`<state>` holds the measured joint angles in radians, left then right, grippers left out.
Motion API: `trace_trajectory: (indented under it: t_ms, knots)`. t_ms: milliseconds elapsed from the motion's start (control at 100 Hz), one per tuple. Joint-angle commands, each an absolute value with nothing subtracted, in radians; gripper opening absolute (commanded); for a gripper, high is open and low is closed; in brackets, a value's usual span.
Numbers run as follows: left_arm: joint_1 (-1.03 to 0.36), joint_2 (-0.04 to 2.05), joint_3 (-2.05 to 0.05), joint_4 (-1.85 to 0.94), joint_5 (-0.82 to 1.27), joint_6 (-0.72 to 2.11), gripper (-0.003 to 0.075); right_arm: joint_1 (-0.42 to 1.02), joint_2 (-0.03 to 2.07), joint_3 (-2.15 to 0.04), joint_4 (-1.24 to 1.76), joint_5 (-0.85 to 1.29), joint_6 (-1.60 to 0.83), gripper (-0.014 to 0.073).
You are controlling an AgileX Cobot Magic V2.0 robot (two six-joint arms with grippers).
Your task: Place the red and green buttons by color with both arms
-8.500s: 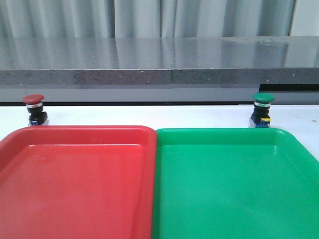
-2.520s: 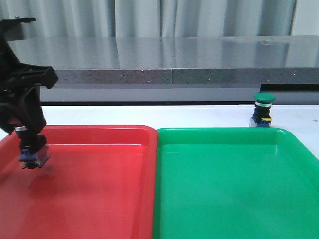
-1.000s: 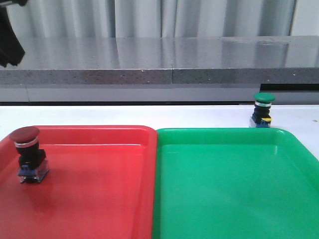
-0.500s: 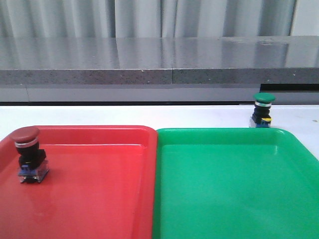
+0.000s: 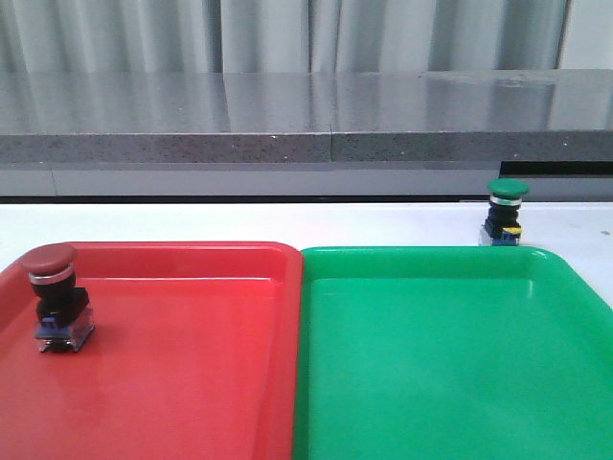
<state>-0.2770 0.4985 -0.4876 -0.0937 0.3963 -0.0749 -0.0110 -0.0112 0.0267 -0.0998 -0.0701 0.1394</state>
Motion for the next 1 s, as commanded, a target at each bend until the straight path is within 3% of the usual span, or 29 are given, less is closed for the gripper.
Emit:
trace_trajectory:
  t_ms: [0,400,670,990]
  knots:
    - [-0.283,0.443,-0.469,-0.093,0.311,-0.083,-0.002,-0.017,-0.033,0.009,-0.109,-0.148,0.136,-0.0064]
    - [-0.214,0.223,-0.223,0.0,0.052,-0.083,-0.002,-0.017,-0.033,0.009,-0.109,-0.148,0.136,-0.0064]
    - [-0.053,0.072,-0.127,-0.024,0.04,-0.083,-0.002,-0.017,-0.033,0.009,-0.109,-0.148,0.136,-0.0064]
    - [-0.004,-0.037,0.01,-0.025,0.042,-0.083,-0.002,-0.017,-0.033,0.009,-0.109,-0.146,0.136,-0.0064]
